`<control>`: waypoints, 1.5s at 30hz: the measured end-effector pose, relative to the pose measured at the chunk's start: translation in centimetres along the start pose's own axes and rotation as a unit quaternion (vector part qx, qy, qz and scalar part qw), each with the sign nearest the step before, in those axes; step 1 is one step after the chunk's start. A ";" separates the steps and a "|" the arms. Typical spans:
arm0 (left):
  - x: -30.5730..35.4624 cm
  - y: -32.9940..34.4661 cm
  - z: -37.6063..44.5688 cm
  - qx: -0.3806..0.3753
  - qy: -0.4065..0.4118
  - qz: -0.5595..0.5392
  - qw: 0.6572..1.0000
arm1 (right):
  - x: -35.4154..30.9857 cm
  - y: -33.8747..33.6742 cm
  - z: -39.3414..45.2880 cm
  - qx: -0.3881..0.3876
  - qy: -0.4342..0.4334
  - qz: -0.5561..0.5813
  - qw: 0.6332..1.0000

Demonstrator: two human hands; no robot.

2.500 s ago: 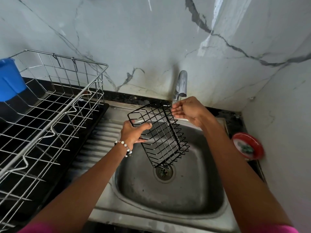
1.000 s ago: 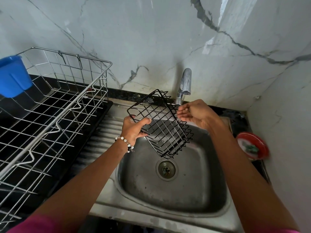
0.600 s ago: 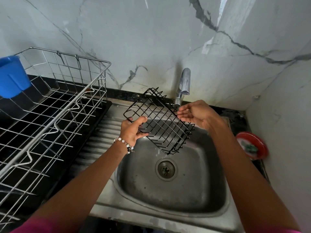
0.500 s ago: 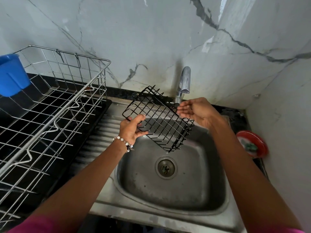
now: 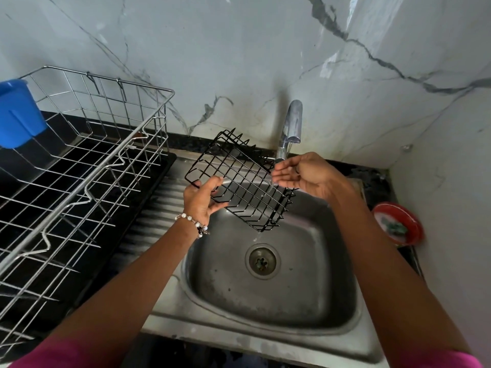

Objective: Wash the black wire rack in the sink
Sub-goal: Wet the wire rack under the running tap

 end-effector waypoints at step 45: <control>1.4 0.1 -0.4 -0.124 0.031 -0.001 0.992 | 8.2 -0.5 -0.2 0.007 0.179 0.134 0.975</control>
Point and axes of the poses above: each hand's wrist, its own z-axis towards the middle knuckle, its own y-axis out of the palm, x = y × z, the point moved 7 cm from there along z, towards the middle knuckle, and after that the axes turned 5 degrees about -z, right-handed, at the moved point
